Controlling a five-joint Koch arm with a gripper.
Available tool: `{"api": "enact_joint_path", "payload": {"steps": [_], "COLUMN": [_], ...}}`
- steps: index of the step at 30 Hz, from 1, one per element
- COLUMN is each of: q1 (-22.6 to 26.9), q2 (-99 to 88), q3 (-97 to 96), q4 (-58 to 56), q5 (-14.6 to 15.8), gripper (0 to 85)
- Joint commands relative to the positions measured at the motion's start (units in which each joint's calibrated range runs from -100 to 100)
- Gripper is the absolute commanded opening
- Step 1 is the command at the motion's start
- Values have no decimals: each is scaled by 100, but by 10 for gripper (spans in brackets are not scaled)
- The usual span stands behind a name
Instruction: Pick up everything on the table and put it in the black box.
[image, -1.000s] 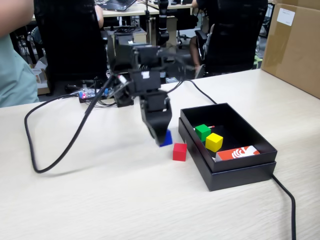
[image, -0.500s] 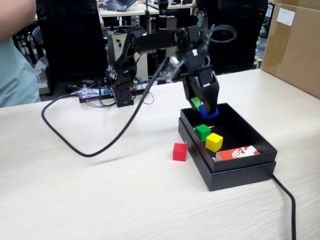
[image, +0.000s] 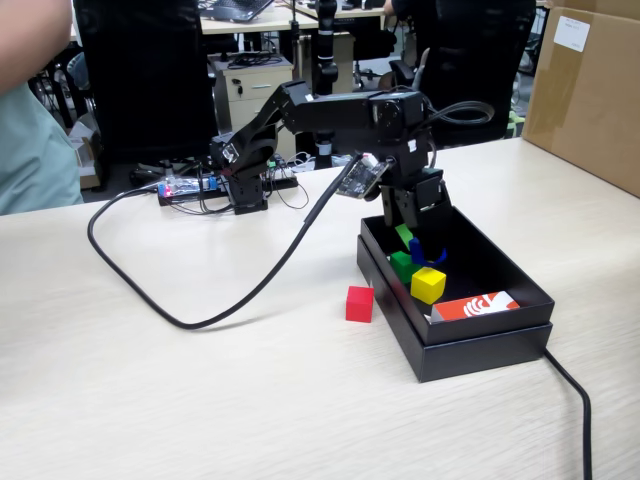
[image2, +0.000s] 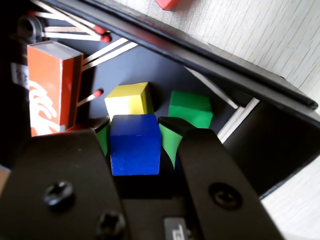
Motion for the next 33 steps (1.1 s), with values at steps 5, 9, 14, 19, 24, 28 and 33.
{"api": "enact_joint_path", "payload": {"steps": [5,9,14,19,24,28,33], "q1": [10,-98,-454,-904,-1050,-1031,-933], "q2": [-243,-1265,-2825,-3376,-2710,-2137,-1563], "q3": [374,129,-378,-950,-1367,-1484,-1412], "q4": [-119,-171,-171,-171,-171,-153,-136], "q5": [15,15,-39,-49,288,493,611], "gripper": [324,410,408,419,445,457,457]}}
